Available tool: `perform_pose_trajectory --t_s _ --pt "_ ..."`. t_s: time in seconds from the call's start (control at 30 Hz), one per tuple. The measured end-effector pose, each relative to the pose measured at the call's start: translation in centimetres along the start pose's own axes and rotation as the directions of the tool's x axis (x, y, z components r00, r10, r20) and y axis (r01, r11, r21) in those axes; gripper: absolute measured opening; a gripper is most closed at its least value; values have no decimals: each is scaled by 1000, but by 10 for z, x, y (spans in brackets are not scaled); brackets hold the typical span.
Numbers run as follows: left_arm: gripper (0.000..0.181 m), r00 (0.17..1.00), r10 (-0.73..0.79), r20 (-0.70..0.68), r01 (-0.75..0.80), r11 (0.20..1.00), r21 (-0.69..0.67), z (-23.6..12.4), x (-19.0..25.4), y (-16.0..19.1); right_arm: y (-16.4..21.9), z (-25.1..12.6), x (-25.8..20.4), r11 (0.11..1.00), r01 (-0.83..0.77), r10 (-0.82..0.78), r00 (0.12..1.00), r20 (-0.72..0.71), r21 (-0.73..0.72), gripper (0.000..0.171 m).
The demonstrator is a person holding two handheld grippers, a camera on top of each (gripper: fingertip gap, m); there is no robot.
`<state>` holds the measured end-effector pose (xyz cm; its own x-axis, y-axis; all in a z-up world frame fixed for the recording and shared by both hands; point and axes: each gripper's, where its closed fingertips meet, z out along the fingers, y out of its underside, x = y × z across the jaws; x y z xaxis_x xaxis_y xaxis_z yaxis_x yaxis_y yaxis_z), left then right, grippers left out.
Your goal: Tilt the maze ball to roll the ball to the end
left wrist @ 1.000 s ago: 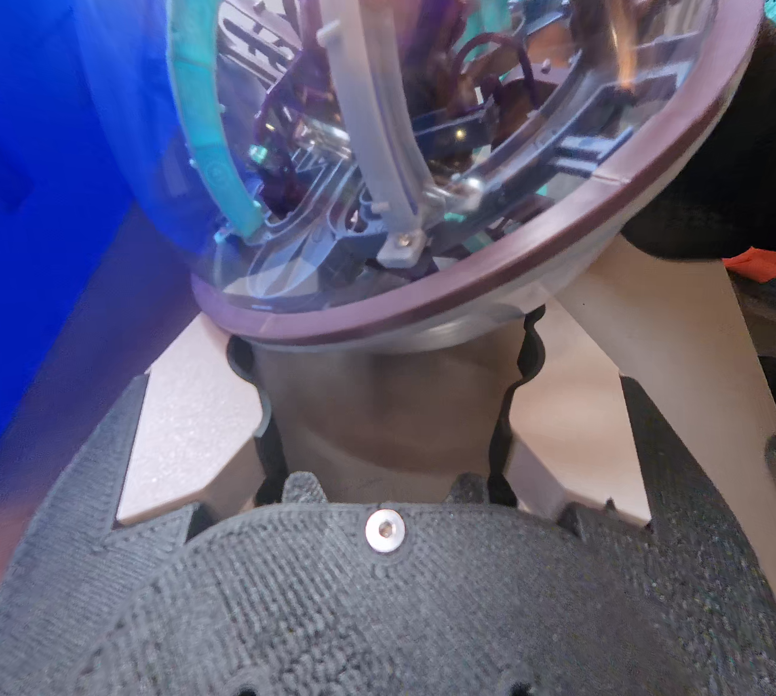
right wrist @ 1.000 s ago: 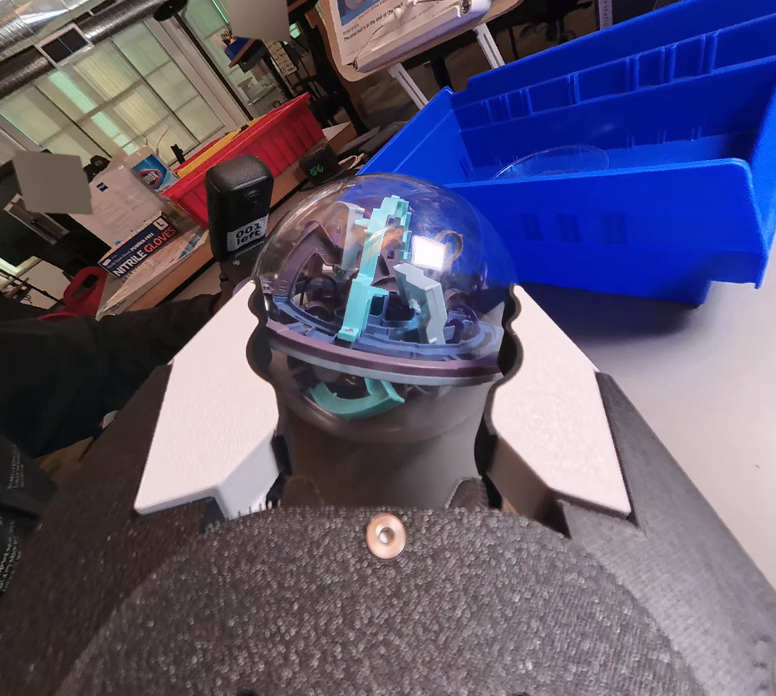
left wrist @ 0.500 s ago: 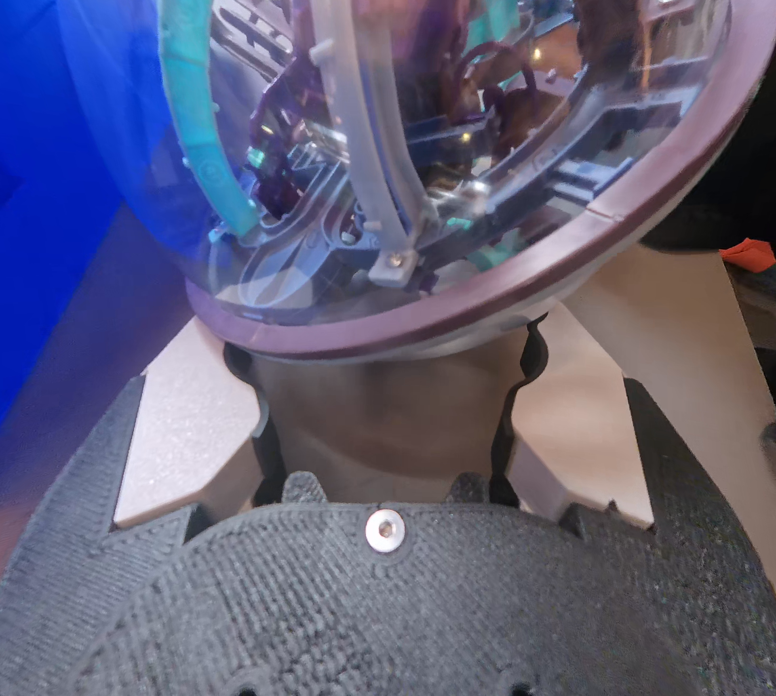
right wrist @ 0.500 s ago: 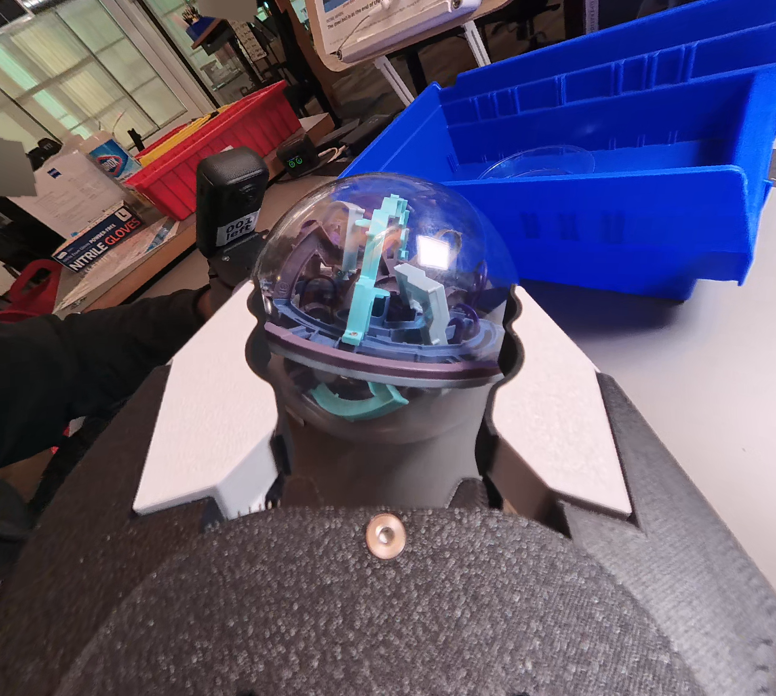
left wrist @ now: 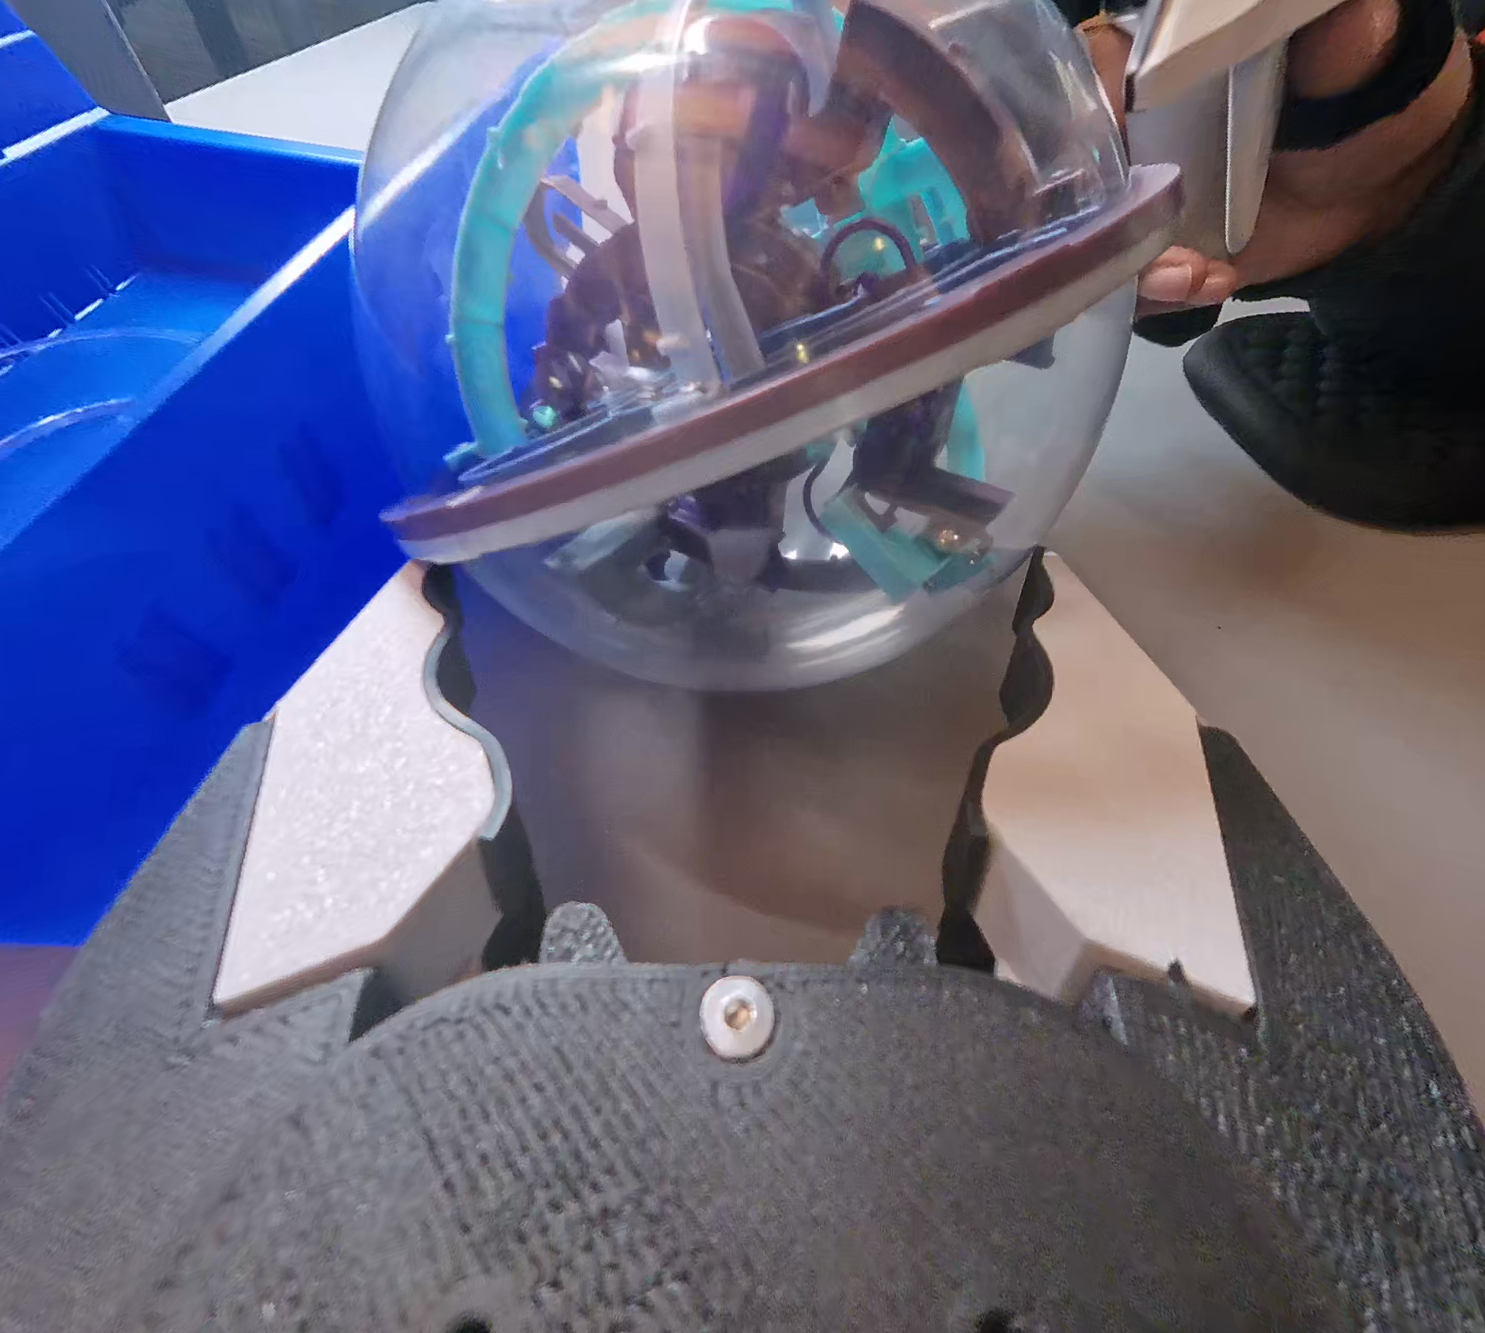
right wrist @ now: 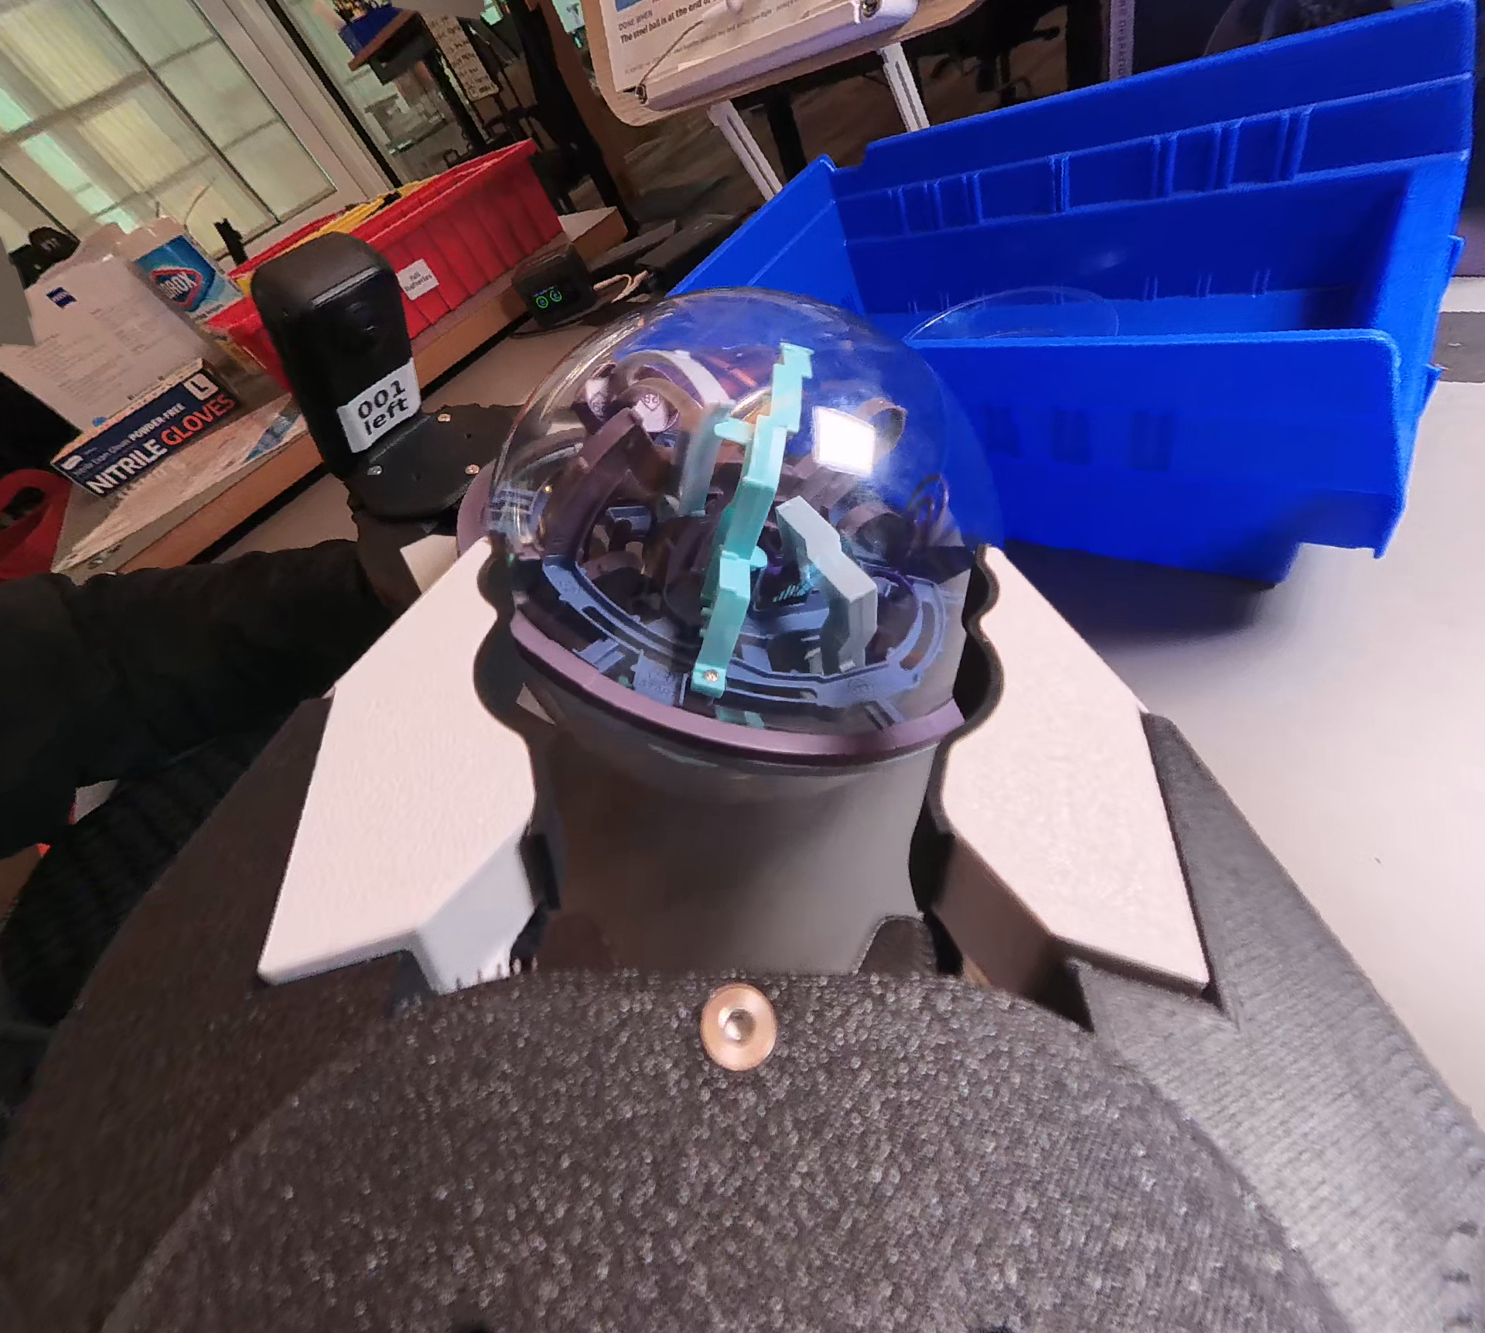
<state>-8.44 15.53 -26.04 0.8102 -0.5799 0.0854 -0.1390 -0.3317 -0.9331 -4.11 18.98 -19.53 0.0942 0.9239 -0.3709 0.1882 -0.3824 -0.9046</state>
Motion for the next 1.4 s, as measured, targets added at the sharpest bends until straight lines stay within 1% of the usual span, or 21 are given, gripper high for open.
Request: perform_pose_trajectory --t_s 0.1,0.17,0.23,0.33,0.43,0.73,0.97,1.13,1.4 --pt "134 998 -53 -33 53 999 -8 0 0 1 0 1 -6 999 52 -52 998 30 3 119" --pt "134 986 -140 -92 138 990 -26 0 2 4 3 1 -12 987 160 -159 986 56 -9 123" --pt "133 953 -249 -173 243 968 -55 -1 7 6 9 2 -16 954 300 -298 952 68 -22 126" --pt "129 887 -381 -260 379 923 -62 -3 11 3 20 5 -9 877 474 -474 880 12 -77 127" --pt "127 866 -414 -282 417 908 -52 -5 8 1 25 9 -2 831 545 -552 833 -39 -110 123" --pt "126 847 -436 -304 439 896 -63 -5 9 1 22 9 -2 839 537 -542 839 -51 -89 123" --pt "124 841 -444 -309 448 892 -62 -5 9 0 21 7 -2 862 502 -506 861 -52 -75 122" --pt "122 844 -441 -307 446 893 -57 -5 8 0 19 5 -1 891 450 -452 891 -37 -55 119" --pt "118 889 -392 -237 403 915 -4 -4 5 -4 18 -1 6 946 323 -323 946 12 -17 117"
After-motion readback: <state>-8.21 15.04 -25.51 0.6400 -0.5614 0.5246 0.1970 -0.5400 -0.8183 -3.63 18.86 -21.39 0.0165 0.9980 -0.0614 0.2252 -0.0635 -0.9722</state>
